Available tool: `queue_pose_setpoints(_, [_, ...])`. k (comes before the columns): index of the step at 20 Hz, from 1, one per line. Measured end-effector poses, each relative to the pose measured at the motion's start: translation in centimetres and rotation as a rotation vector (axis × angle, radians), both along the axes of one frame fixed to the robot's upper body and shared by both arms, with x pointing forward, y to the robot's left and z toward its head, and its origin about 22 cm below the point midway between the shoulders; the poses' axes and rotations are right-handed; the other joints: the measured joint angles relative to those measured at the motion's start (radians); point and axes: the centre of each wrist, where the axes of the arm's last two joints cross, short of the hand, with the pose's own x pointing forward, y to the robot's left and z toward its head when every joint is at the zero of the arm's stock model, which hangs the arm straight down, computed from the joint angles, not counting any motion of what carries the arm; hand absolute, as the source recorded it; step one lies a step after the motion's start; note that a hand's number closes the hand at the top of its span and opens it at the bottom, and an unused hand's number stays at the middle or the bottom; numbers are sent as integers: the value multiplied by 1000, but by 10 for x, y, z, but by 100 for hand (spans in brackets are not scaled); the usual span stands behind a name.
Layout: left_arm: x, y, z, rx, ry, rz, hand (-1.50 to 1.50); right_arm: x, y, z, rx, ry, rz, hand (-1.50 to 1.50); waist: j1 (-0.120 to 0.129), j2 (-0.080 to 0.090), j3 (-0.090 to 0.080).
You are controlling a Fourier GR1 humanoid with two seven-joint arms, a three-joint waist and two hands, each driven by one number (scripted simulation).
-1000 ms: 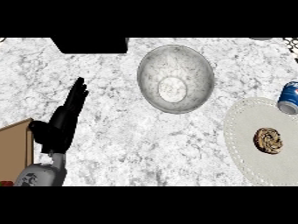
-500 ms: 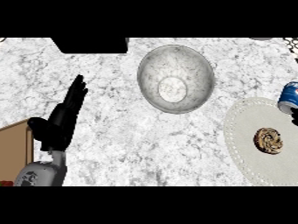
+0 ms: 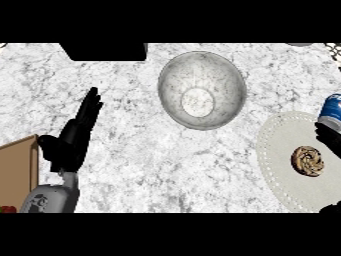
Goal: Pick the cupcake from the placemat and place it in the bowl
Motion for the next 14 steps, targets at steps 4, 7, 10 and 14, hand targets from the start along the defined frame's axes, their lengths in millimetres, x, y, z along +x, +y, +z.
queue_pose_setpoints(4, [5, -4, 3, 0, -7, 4, 0, 6, 3, -13, -31, 2, -14, -150, 0, 0, 0])
queue_pose_setpoints(7, [5, -4, 4, -1, -6, 4, 0, 11, 3, -18, -103, 6, -42, -150, 0, 0, 0])
queue_pose_setpoints(10, [2, -9, 5, -1, -9, -4, 0, 14, 1, -24, -162, 9, -49, -150, 1, 0, 1])
queue_pose_setpoints(14, [-6, -3, -2, 0, -3, -2, 0, 17, 9, -40, -195, 22, -26, -150, 2, 0, 0])
